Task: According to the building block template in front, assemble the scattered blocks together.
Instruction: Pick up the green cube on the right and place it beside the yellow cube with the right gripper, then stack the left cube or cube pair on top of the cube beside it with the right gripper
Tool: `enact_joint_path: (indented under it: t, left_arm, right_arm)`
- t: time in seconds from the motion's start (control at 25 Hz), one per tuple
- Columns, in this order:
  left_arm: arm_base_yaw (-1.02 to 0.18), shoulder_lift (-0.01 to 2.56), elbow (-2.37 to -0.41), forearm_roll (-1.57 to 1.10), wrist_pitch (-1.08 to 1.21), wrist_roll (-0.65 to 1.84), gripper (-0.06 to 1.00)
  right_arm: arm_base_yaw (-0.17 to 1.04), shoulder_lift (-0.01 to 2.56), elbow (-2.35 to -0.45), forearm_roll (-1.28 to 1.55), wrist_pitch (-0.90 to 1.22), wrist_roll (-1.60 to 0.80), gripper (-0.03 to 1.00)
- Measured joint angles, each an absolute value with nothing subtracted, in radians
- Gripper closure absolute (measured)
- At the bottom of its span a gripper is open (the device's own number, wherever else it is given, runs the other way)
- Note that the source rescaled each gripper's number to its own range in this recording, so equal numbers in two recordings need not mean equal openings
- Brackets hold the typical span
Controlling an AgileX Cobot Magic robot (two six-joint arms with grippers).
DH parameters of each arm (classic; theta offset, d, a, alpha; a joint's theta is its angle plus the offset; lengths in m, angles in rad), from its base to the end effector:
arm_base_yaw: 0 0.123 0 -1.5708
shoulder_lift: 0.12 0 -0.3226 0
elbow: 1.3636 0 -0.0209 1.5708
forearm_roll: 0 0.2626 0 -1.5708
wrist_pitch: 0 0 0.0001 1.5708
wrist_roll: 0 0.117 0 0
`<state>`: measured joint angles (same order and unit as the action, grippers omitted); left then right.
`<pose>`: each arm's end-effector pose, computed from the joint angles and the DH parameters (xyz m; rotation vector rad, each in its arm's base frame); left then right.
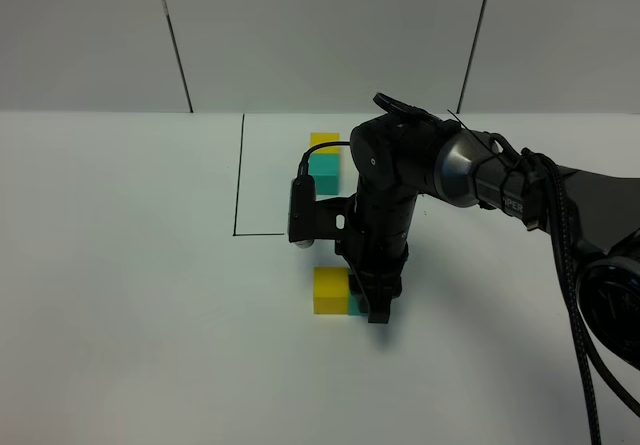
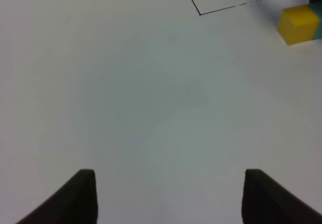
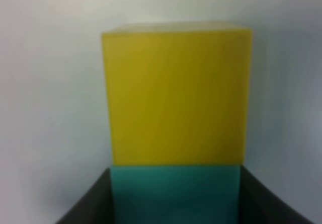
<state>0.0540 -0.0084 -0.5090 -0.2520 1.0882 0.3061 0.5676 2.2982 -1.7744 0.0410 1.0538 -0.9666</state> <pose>-0.0133 -0.0266 0.2736 0.2733 2.0109 -0.0753 0.4176 0.2712 0.1279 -2.0998 2.2196 0.0302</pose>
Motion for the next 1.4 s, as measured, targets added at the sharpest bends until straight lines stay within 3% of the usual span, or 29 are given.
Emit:
enact_joint_path:
  t: [0.72,0.8,1.04,1.08,1.4]
  left_arm:
    - [0.054,-0.008,-0.509,-0.252,1.088,0.307,0.56]
    - [0.054,-0.008,-0.509,-0.252,1.088,0.307,0.56]
    - [0.054,-0.008,-0.509,-0.252,1.088,0.307,0.56]
    - [0.054,-0.008,-0.509,-0.252,1.088,0.307,0.56]
    - [0.054,-0.008,-0.509,-0.252,1.088,0.307,0.56]
  right_arm:
    - [0.568,2.299,-1.775,0.044,1.056,-0.967,0.94]
    - [0.568,2.3,-1.775,0.056,1.055,-0.964,0.8]
    - [0.568,2.265,-1.775,0.059,1.071,-0.912,0.02]
    - [0.568,2.244,-1.775,0.059,1.088,-0.882,-0.03]
    - [0.5,1.969,-1.781,0.018,1.166,-0.414,-0.03]
